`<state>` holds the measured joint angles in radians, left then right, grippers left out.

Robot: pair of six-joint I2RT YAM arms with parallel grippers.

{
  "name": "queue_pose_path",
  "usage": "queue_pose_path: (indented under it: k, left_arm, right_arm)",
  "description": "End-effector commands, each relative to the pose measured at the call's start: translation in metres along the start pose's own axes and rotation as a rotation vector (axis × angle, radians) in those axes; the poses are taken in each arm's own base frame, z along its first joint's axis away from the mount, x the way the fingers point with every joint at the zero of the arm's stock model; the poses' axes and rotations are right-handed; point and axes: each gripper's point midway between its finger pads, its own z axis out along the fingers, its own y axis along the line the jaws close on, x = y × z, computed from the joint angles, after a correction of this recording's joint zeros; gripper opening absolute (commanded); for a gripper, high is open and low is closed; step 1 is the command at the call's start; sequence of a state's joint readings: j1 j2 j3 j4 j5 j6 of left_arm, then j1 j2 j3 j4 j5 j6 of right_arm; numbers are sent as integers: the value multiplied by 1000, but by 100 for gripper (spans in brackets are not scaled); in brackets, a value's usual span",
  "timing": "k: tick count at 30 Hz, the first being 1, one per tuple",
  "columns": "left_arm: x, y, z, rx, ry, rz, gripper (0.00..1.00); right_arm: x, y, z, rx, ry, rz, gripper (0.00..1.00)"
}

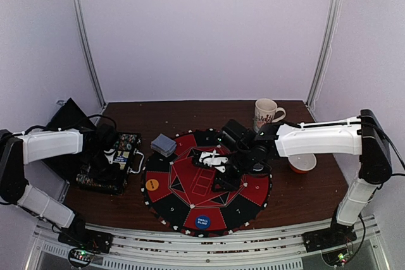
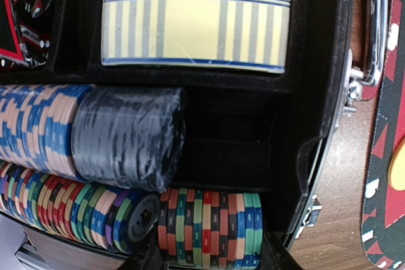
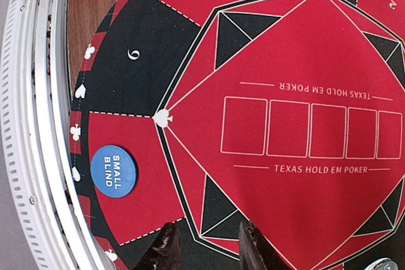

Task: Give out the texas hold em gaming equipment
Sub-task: Pick up the pile of poker chips from the chip case.

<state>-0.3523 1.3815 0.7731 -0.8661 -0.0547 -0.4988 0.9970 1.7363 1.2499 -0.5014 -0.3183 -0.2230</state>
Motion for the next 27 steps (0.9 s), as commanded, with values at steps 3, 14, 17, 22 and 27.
queue_pose_path:
  k: [3,14,17,22,27]
  left_arm:
    - [7,-8,17,41,56,34,37]
    - [-29,4,-52,1,-170,-24,0]
    - [-43,0,-82,37,-251,-37,0]
    - [-74,-43,-144,308,-420,-52,0]
    - [-99,-133,-198,701,-535,0,0]
  right_arm:
    - [5,0,-3,-3,14,3,35]
    - [-19,-7,-25,55,-77,0,35]
    - [-36,-15,-41,110,-138,-5,35]
    - [-70,-33,-85,265,-297,-25,36]
    - [-113,-46,-127,412,-472,-168,52]
